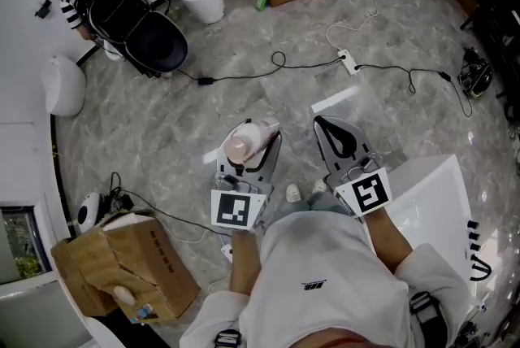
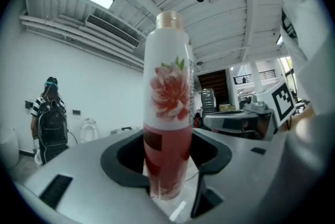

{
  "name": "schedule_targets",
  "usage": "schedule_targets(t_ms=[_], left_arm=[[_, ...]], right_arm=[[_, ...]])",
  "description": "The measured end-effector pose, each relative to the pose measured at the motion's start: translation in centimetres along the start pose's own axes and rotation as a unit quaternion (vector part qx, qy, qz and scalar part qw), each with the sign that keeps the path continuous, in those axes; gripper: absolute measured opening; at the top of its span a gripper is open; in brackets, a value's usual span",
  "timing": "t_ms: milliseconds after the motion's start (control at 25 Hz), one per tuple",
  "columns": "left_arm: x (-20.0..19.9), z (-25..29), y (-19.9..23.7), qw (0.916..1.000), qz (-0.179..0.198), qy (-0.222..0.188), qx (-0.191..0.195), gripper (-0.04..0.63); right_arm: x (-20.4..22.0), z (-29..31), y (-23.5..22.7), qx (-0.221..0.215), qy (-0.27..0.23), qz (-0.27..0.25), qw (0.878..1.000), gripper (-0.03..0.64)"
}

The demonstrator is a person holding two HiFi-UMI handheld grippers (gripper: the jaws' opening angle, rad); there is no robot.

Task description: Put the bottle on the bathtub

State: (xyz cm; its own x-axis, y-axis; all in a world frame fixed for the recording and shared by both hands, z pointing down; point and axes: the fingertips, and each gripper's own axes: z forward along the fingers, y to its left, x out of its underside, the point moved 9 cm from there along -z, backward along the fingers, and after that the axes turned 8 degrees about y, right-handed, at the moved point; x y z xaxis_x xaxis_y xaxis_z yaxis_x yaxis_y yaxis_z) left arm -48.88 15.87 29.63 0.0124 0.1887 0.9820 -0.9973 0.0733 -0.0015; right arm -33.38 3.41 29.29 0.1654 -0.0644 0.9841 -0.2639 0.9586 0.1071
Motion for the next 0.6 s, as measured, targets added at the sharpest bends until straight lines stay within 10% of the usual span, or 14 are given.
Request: schedule_targets(t_ms=[280,600], left_arm=[[-1.2,8.3,-4.4,0.9912,0.019,0.0,0.131,0.233],[-2.7,16.5,-13.1,0.9558,0.052,-0.007,0.289,0.233]], right_arm=[[1.7,-5.8,-6.2,0.149,0.018,0.019,0.989,-0.007],[3.7,-14.9,-11.1,0.324,0.036,0.038,0.945,-0.006]])
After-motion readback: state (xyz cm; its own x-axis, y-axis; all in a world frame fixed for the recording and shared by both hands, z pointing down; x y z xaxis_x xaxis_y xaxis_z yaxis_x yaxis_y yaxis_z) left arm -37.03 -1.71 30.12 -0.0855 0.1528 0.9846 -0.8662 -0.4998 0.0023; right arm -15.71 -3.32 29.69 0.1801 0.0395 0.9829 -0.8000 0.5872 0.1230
